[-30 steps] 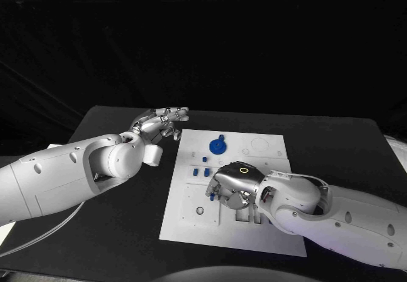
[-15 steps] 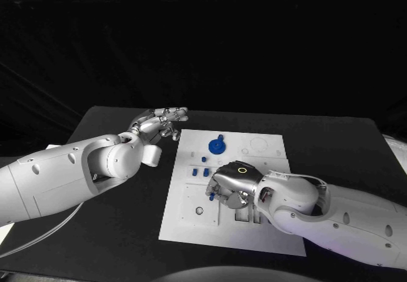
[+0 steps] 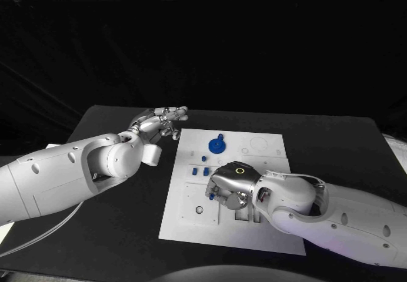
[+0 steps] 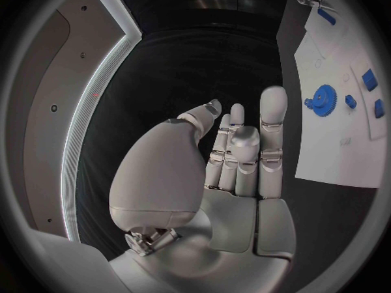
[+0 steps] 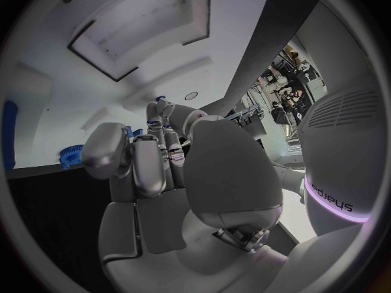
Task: Assemble the parts on the task board
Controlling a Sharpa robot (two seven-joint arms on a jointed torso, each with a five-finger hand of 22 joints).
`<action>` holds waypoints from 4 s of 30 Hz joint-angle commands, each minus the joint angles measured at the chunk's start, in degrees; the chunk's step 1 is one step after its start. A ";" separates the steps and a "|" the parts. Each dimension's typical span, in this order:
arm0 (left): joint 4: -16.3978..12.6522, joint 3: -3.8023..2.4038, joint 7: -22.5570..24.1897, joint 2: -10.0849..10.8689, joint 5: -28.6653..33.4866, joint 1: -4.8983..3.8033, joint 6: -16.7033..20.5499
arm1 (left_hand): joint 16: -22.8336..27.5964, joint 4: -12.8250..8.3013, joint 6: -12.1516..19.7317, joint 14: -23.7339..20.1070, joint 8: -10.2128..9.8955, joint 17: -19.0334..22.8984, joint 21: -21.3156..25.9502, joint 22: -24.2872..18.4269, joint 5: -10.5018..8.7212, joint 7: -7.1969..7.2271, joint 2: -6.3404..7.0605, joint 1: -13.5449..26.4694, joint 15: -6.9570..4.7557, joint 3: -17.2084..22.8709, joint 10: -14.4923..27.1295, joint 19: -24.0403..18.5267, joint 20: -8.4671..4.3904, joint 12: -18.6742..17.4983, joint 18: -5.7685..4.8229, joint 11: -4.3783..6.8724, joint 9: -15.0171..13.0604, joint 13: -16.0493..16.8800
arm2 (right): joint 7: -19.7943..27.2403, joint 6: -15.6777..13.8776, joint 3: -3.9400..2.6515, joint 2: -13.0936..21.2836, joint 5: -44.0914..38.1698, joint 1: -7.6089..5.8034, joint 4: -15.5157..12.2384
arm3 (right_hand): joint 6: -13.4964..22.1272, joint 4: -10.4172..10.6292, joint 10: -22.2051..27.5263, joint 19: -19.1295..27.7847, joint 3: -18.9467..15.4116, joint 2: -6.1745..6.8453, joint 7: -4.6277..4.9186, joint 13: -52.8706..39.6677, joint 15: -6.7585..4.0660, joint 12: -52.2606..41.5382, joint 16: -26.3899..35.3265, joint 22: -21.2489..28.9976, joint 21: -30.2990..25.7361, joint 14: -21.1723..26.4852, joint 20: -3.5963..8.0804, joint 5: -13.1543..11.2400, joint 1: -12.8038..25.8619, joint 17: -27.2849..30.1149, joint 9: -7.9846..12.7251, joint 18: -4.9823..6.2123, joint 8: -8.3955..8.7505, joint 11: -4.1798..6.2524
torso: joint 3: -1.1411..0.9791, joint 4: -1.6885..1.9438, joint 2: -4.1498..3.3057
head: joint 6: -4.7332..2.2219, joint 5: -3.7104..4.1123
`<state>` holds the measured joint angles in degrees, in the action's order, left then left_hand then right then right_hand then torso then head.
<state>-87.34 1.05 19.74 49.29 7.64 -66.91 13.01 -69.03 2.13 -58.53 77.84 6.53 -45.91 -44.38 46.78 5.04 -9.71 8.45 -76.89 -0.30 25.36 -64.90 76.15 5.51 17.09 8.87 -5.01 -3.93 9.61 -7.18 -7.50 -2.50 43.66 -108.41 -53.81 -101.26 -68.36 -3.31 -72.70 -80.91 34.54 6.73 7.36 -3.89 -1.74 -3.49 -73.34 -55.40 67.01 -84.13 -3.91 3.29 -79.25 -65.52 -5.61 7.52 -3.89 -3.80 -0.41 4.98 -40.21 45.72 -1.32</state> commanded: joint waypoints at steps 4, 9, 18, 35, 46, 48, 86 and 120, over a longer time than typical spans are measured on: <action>-0.17 -0.04 0.09 0.01 -0.22 -0.03 -0.98 | -0.29 -0.02 0.34 -0.19 0.07 0.02 -0.32 0.10 0.08 -0.07 -0.53 -0.04 0.39 -0.38 0.57 0.21 0.12 0.32 0.30 -0.03 0.08 0.10 | -0.98 3.12 0.11 -0.20 -1.47 0.10 0.00 | -0.25 0.15 0.30 0.50 -0.88 0.19 0.02 -0.05 0.23 -0.11 -0.27 0.07 0.26 -2.02 -0.02 -0.18 0.83 0.27 0.05 -0.92 -0.10 0.34 | 0.01 0.02 0.04 | 0.12 0.08; -0.16 -0.04 0.03 0.02 -0.22 -0.03 -0.98 | -0.29 -0.02 0.34 -0.19 0.07 0.02 -0.32 0.10 0.08 -0.07 -0.53 -0.04 0.39 -0.38 0.57 0.21 0.12 0.32 0.30 -0.03 0.08 0.10 | -1.24 2.43 0.13 -0.25 -1.52 0.09 0.15 | 0.86 0.43 1.70 0.82 -1.81 0.57 0.30 0.19 0.50 0.11 -0.05 0.42 0.03 -1.88 -0.16 -0.01 1.61 0.68 0.27 -0.87 0.34 0.03 | -0.01 0.01 0.04 | 0.09 0.11; -0.14 -0.04 -0.18 0.05 -0.22 -0.04 -1.07 | -0.29 -0.02 0.34 -0.19 0.07 0.02 -0.32 0.10 0.08 -0.07 -0.53 -0.04 0.39 -0.38 0.57 0.21 0.12 0.32 0.30 -0.03 0.08 0.10 | -1.84 -1.87 0.20 -0.24 -1.43 0.09 0.53 | 10.85 1.82 10.47 2.68 -6.34 3.75 1.38 0.28 1.82 -0.37 1.84 3.92 -2.54 -1.09 -1.46 -0.05 3.93 3.62 1.90 -0.20 0.39 -1.62 | -0.05 -0.07 0.04 | -0.10 0.22; -0.15 -0.03 -0.94 0.38 -0.64 -0.03 -1.77 | -0.36 -0.08 0.47 -0.18 0.09 0.00 -0.31 0.11 0.08 -0.14 -0.55 -0.07 0.42 -0.44 0.90 0.21 0.15 0.51 0.31 -0.10 0.08 0.15 | -4.13 -4.42 -0.42 9.85 -0.06 -2.45 -6.84 | 9.16 2.62 8.94 2.02 -8.11 3.05 0.70 0.12 1.35 -2.84 1.57 2.76 -1.64 -1.28 -1.39 0.32 3.21 3.56 1.45 -0.39 -0.16 -1.00 | -0.06 -0.33 -0.04 | -1.70 1.81; -0.28 -0.03 -0.94 0.30 -0.67 -0.03 -2.01 | -0.42 -0.16 0.52 -0.15 0.13 -0.01 -0.48 0.28 0.10 -0.14 -0.64 -0.19 0.43 -0.40 1.06 0.28 0.17 0.68 0.28 -0.10 0.06 0.20 | -9.09 1.56 -0.58 16.51 0.91 -7.04 -7.09 | 11.66 9.51 14.01 3.04 -28.27 3.27 -0.52 0.15 2.13 -2.46 2.84 5.51 -3.84 -0.99 -2.18 0.68 -0.13 5.82 1.77 0.11 0.28 -1.88 | -0.02 -0.32 0.00 | -2.43 2.78; -0.26 -0.03 -0.93 0.29 -0.67 -0.03 -2.04 | -0.42 -0.16 0.52 -0.15 0.13 -0.01 -0.48 0.28 0.10 -0.14 -0.64 -0.19 0.43 -0.40 1.06 0.28 0.17 0.68 0.28 -0.10 0.06 0.20 | -9.31 2.35 -0.56 16.86 0.67 -7.19 -6.93 | 11.55 10.61 13.98 2.95 -29.07 3.06 -0.86 0.17 2.12 -2.77 2.98 5.48 -3.80 -0.95 -2.28 0.79 -1.14 6.10 1.76 0.00 0.26 -1.74 | -0.08 -0.28 -0.01 | -2.38 2.79; -0.20 -0.03 -1.00 0.40 -0.67 -0.03 -2.03 | -0.42 -0.16 0.52 -0.15 0.13 -0.01 -0.48 0.28 0.10 -0.14 -0.64 -0.19 0.43 -0.40 1.06 0.28 0.17 0.68 0.28 -0.10 0.06 0.20 | -7.31 6.41 -0.28 13.58 -0.75 -5.65 -4.31 | 1.52 13.31 1.67 0.68 -18.47 -3.68 -1.29 0.18 -0.38 -3.31 -0.36 1.58 -0.64 -1.84 0.06 -0.49 -8.30 2.54 0.92 -0.72 -1.23 1.22 | 0.02 -0.30 0.05 | -1.80 2.80; 0.10 -0.02 -1.11 0.31 -0.67 -0.03 -1.94 | -0.09 -0.22 0.81 -0.46 0.16 0.90 0.27 -0.38 0.08 -0.26 -0.63 -0.14 0.53 -0.56 1.64 0.02 0.24 1.08 0.41 -0.23 0.07 0.30 | -8.75 1.40 -0.95 16.98 4.04 -9.33 -11.78 | 0.50 13.07 0.09 0.54 -14.90 -2.18 -1.00 0.19 -0.34 -1.42 -0.98 0.99 -0.18 -1.82 0.17 -0.49 -7.22 1.90 0.72 -0.85 -0.78 1.09 | 0.00 -0.32 0.03 | -1.74 2.17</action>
<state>-87.21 1.05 18.41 49.72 7.17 -66.92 12.02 -69.24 1.97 -58.11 77.63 6.53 -45.06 -44.47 46.46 5.04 -10.10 8.23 -77.11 -0.11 25.20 -63.67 76.15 5.51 17.96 8.87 -5.42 -3.94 9.87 -15.79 -5.41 -3.48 60.65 -105.90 -63.12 -112.54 -67.17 9.79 -72.18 -80.23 19.26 4.49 5.92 -3.74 -1.86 -5.26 -74.01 -54.36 66.57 -83.82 -3.79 2.67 -86.93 -63.55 -4.44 7.53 -4.82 -2.87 -0.40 4.67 -40.11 43.86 1.04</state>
